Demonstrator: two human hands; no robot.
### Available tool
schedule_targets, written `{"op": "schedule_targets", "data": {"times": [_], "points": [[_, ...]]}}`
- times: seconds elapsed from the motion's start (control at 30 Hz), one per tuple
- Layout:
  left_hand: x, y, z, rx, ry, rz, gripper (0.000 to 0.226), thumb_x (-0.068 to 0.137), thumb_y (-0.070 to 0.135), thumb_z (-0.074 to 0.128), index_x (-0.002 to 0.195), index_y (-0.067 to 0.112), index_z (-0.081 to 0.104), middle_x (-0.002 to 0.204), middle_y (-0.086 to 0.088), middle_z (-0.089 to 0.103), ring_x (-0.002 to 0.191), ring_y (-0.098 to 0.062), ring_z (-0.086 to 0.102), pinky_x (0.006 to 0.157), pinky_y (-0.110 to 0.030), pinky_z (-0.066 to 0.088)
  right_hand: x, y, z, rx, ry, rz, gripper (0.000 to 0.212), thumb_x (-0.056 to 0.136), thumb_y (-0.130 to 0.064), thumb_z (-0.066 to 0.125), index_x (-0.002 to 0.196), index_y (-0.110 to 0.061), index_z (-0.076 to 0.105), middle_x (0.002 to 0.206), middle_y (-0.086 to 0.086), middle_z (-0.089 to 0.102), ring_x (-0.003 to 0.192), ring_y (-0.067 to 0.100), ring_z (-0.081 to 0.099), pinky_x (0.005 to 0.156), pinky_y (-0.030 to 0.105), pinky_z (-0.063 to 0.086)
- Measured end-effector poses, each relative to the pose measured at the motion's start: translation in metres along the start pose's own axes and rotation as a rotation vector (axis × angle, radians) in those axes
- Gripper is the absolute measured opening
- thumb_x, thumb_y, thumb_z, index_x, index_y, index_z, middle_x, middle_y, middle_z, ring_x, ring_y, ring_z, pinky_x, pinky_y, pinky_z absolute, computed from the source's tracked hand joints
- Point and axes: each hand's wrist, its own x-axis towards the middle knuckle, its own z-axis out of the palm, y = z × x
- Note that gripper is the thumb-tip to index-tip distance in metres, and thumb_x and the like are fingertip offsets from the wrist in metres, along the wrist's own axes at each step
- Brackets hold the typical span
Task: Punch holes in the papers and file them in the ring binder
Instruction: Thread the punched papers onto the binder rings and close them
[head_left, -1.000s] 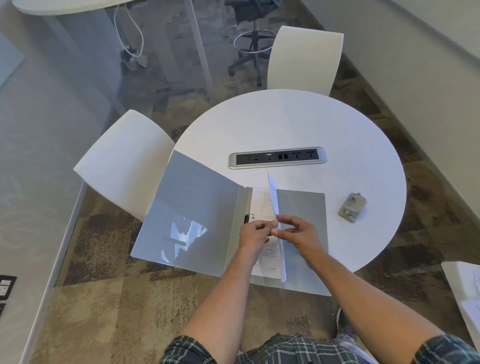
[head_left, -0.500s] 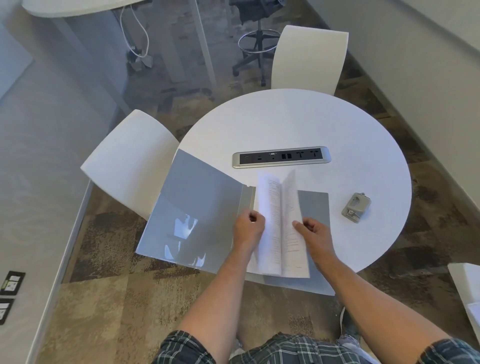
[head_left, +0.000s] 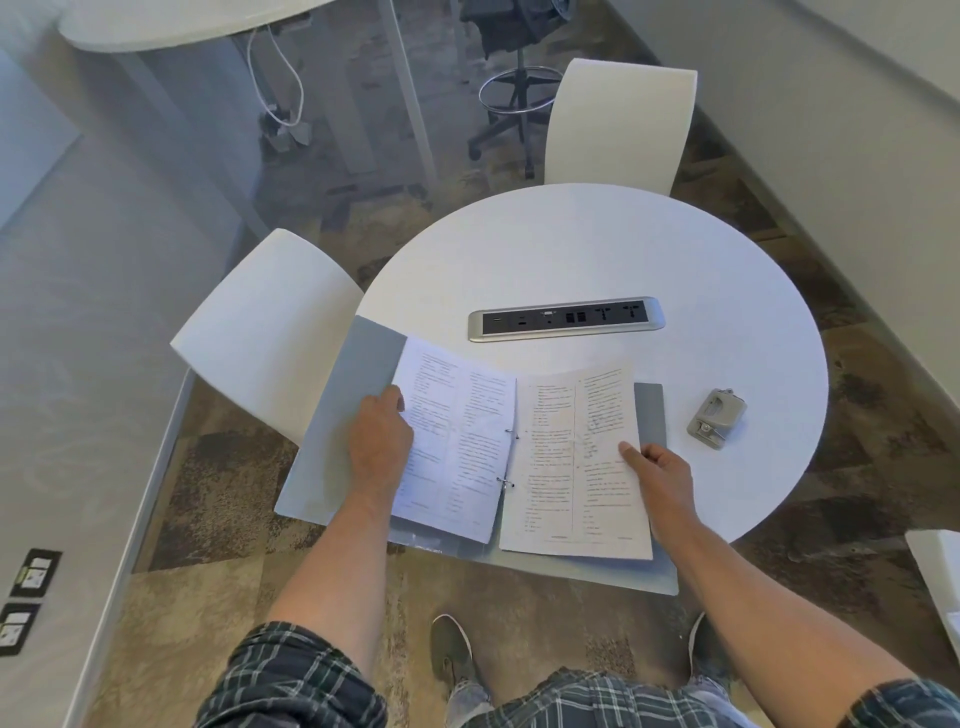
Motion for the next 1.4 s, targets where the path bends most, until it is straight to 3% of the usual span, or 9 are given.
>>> {"op": "schedule_targets", "data": {"times": [0.13, 0.33, 0.53, 0.63, 0.77, 0.9, 1.1, 1.23, 1.4], "points": [[-0.001, -0.003, 0.003, 0.173, -0.086, -0.046, 0.015, 0.09, 0.005, 0.06, 0.1, 0.011, 0.069, 0.114, -0.014, 0.051, 0.07, -0.031, 0.056, 0.064, -0.038, 0.049, 0.001, -0.003, 0.004, 0.01, -0.03, -0.002, 0.044, 0.093, -0.032, 0.074, 0.089, 0.008, 0.057, 0.086, 0.017, 0.077, 0.084, 0.041, 0.076, 0.083, 0.065, 0.058], [-0.016, 0.035, 0.018, 0.295, -0.217, 0.047, 0.042, 0.092, 0.033, 0.059, 0.124, 0.007, 0.065, 0.156, -0.019, 0.032, 0.141, -0.038, 0.036, 0.11, -0.047, 0.035, 0.001, -0.016, 0.015, 0.078, -0.1, -0.004, 0.037, 0.09, -0.029, 0.077, 0.085, 0.003, 0.059, 0.092, 0.023, 0.076, 0.091, 0.047, 0.074, 0.085, 0.064, 0.057], [-0.044, 0.107, 0.02, -0.613, -0.502, 0.07, 0.032, 0.093, 0.044, 0.067, 0.112, 0.02, 0.078, 0.113, 0.005, 0.075, 0.1, -0.011, 0.071, 0.09, -0.031, 0.055, -0.004, -0.031, 0.031, 0.114, -0.241, -0.074, 0.038, 0.093, -0.027, 0.076, 0.092, 0.008, 0.063, 0.096, 0.028, 0.074, 0.079, 0.035, 0.072, 0.063, 0.032, 0.057], [-0.056, 0.128, 0.028, -0.841, -0.563, -0.019, 0.031, 0.087, 0.051, 0.071, 0.095, 0.023, 0.082, 0.092, 0.011, 0.08, 0.082, -0.007, 0.077, 0.081, -0.037, 0.062, -0.007, -0.033, 0.04, 0.106, -0.324, -0.114, 0.046, 0.096, -0.042, 0.069, 0.097, 0.004, 0.071, 0.102, 0.022, 0.076, 0.09, 0.032, 0.074, 0.078, 0.035, 0.056], [-0.055, 0.132, 0.032, -1.014, -0.567, -0.109, 0.03, 0.085, 0.047, 0.076, 0.095, 0.019, 0.083, 0.088, 0.004, 0.081, 0.085, -0.015, 0.078, 0.072, -0.035, 0.064, -0.008, -0.032, 0.046, 0.101, -0.316, -0.153, 0.03, 0.098, -0.043, 0.066, 0.107, -0.02, 0.081, 0.108, 0.004, 0.08, 0.106, 0.026, 0.074, 0.092, 0.049, 0.054], [-0.057, 0.129, 0.028, -1.116, -0.593, -0.147, 0.026, 0.084, 0.04, 0.081, 0.093, 0.016, 0.084, 0.088, 0.0, 0.081, 0.088, -0.015, 0.078, 0.066, -0.03, 0.062, -0.009, -0.029, 0.047, 0.102, -0.311, -0.19, 0.017, 0.092, -0.028, 0.076, 0.108, -0.03, 0.081, 0.106, -0.005, 0.08, 0.103, 0.023, 0.07, 0.081, 0.039, 0.052], [-0.055, 0.121, 0.024, -1.174, -0.632, -0.204, 0.016, 0.094, 0.021, 0.072, 0.097, 0.007, 0.08, 0.066, 0.012, 0.069, 0.073, -0.011, 0.073, 0.067, -0.031, 0.061, -0.01, -0.028, 0.049, 0.081, -0.327, -0.19, 0.031, 0.084, -0.032, 0.081, 0.114, -0.027, 0.079, 0.103, -0.005, 0.08, 0.092, 0.008, 0.071, 0.078, 0.035, 0.052], [-0.052, 0.115, 0.02, -1.155, -0.602, -0.222, 0.019, 0.096, 0.014, 0.067, 0.096, -0.003, 0.075, 0.077, -0.005, 0.063, 0.073, -0.018, 0.069, 0.061, -0.025, 0.058, -0.011, -0.029, 0.051, 0.097, -0.341, -0.176, 0.026, 0.087, -0.02, 0.08, 0.113, -0.024, 0.078, 0.099, -0.012, 0.08, 0.085, -0.001, 0.072, 0.069, 0.017, 0.052], [-0.05, 0.11, 0.016, -1.232, -0.616, -0.252, 0.013, 0.095, 0.018, 0.071, 0.096, 0.008, 0.078, 0.081, -0.005, 0.07, 0.074, -0.018, 0.07, 0.065, -0.027, 0.059, -0.012, -0.029, 0.057, 0.111, -0.341, -0.15, 0.034, 0.082, -0.028, 0.083, 0.115, -0.025, 0.079, 0.106, -0.012, 0.079, 0.089, 0.004, 0.071, 0.075, 0.024, 0.052]]}}
